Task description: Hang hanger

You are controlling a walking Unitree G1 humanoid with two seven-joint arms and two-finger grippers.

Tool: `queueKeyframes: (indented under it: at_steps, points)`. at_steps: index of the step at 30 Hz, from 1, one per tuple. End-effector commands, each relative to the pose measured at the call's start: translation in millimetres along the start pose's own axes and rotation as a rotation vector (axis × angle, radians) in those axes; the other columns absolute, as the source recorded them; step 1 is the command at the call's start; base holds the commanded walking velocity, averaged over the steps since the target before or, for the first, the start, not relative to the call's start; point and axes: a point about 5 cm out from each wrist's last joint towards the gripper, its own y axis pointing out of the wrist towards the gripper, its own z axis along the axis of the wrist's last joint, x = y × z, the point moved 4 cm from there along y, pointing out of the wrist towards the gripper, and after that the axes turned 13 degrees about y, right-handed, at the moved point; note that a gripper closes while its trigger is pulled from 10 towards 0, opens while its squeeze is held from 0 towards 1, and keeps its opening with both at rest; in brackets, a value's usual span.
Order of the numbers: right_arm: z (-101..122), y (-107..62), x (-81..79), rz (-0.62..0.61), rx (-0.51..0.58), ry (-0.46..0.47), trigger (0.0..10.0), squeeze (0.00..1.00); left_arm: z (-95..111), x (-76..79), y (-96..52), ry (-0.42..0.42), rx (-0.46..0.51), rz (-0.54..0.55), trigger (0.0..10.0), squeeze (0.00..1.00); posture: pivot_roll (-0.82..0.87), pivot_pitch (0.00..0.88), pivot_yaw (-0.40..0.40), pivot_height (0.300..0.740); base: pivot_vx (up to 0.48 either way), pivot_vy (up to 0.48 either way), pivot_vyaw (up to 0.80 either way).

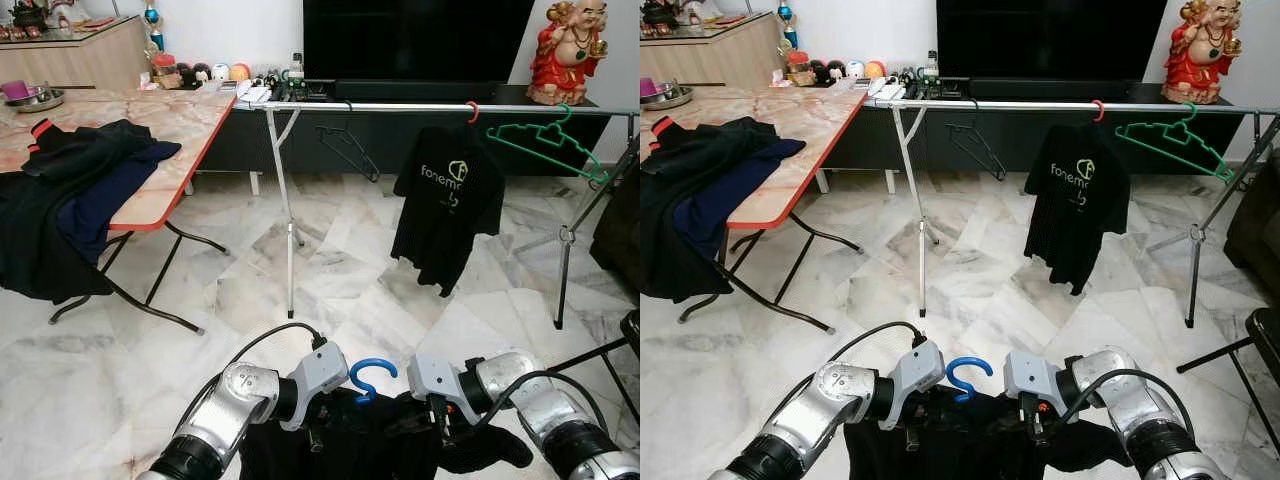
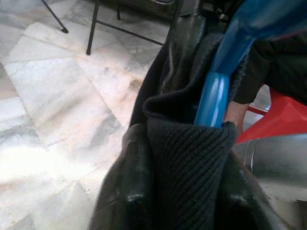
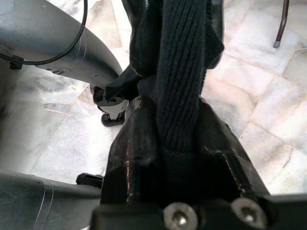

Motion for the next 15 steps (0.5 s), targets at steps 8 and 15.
queueKeyframes:
  at_steps: [8, 15]
  points:
    - [23.6, -5.3, 6.2, -0.019, 0.079, -0.062, 0.0, 0.00, -4.9, 3.8, 2.6, -0.004, -0.017, -0.019, 0.0, 0.00, 0.05, 0.000, -0.032, 0.740, 0.000, 0.000, 0.00]
    - [22.5, -4.9, 5.5, -0.016, 0.078, -0.059, 0.0, 0.00, -3.3, 5.3, 3.3, -0.002, -0.003, -0.026, 0.0, 0.00, 0.05, 0.000, -0.030, 0.740, 0.000, 0.000, 0.00]
